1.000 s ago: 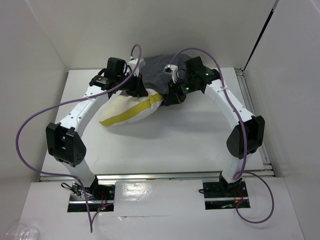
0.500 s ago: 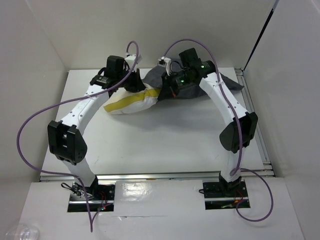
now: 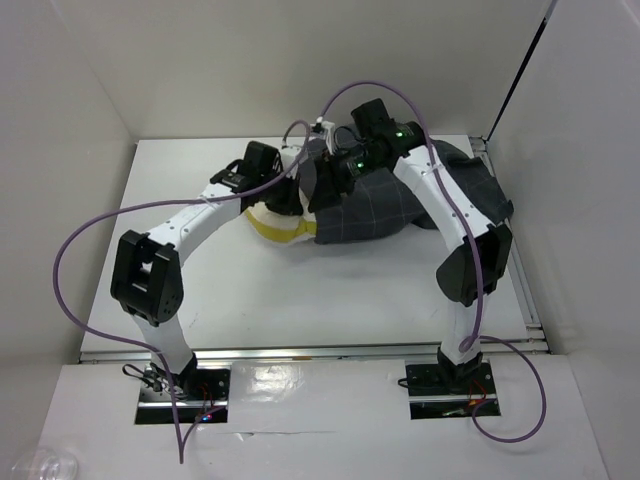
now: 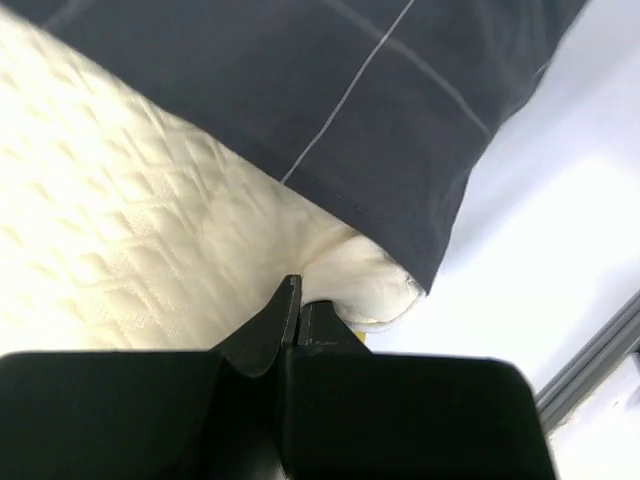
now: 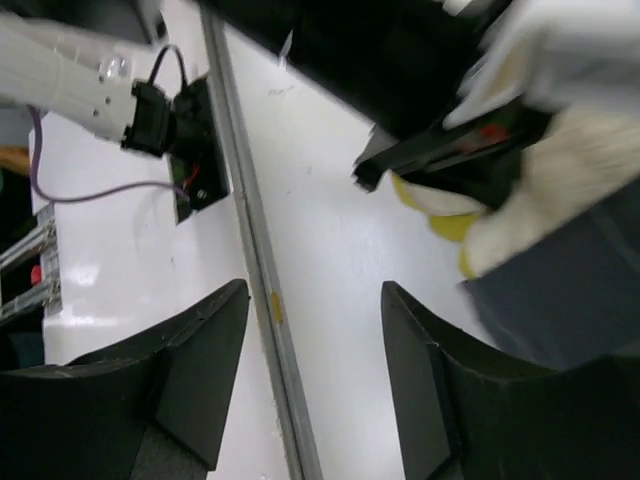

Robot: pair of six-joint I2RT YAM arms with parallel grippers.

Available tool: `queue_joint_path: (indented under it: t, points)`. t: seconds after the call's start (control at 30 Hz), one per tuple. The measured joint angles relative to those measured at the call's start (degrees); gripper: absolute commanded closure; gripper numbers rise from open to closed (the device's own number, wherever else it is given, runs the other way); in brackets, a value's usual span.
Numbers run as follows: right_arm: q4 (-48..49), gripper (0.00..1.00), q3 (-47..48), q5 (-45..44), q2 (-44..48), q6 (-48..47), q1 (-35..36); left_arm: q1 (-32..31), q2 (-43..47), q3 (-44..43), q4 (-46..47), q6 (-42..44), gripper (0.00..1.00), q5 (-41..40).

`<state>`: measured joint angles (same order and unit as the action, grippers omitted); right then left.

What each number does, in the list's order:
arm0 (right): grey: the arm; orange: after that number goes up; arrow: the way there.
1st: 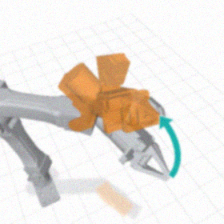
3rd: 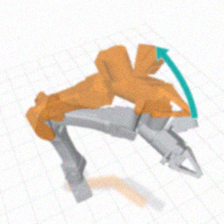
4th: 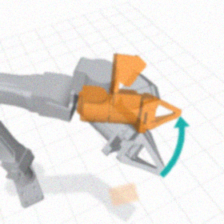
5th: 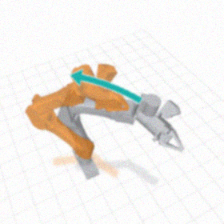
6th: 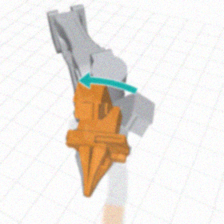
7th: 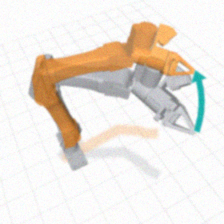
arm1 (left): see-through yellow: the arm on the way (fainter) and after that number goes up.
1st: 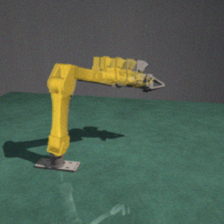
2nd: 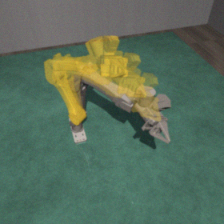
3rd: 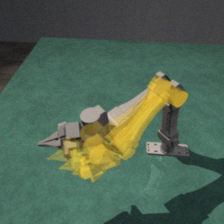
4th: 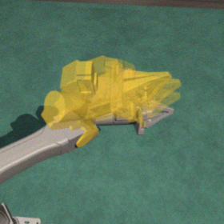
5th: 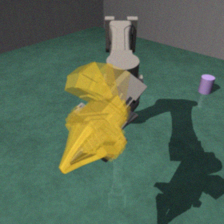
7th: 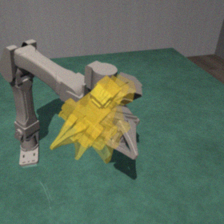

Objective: Put the pillow into the pillowcase

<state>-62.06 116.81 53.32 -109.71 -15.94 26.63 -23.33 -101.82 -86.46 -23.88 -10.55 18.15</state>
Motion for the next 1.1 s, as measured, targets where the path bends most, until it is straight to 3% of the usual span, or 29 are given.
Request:
queue_joint_path:
  t: [0.17, 0.33, 0.47, 0.57, 0.6, 0.7, 0.9, 1.1]
  points:
    - [6.21, 0.36, 2.58, -4.0, 0.7, 6.14, -5.03, -0.31, 2.03, 10.71, 0.94, 2.91, 1.0, -1.29]
    - [14.91, 0.36, 0.74, -12.66, 1.29, 11.23, -9.2, -0.26, 10.43, 19.82, 0.46, 7.32, 1.0, -1.79]
    - [17.0, 0.36, 7.19, -13.66, -4.63, 13.92, -8.81, -0.22, 17.33, 23.82, -1.33, 12.46, 1.0, -0.85]
    - [18.71, 0.36, 12.33, -12.74, -11.04, 16.15, -8.5, -0.24, 21.38, 25.81, -4.15, 16.81, 0.77, 0.55]
    - [19.26, 0.36, 13.35, -12.07, -13.03, 16.74, -8.5, -0.28, 22.51, 26.25, -5.16, 17.92, 0.56, 0.68]
    - [19.58, 0.36, 14.56, -10.75, -17.88, 18.56, -8.28, -0.48, 25.2, 26.6, -7.8, 19.04, 0.37, 0.24]
    - [20.92, 0.36, 14.03, -10.82, -21.18, 19.54, -3.56, -0.63, 28.57, 26.43, -8.66, 19.26, 0.31, -4.13]
    - [27.19, 0.35, 14.03, -14.12, -21.24, 19.56, 5.86, -0.83, 36.61, 26.43, -4.96, 18.01, 0.24, -14.86]
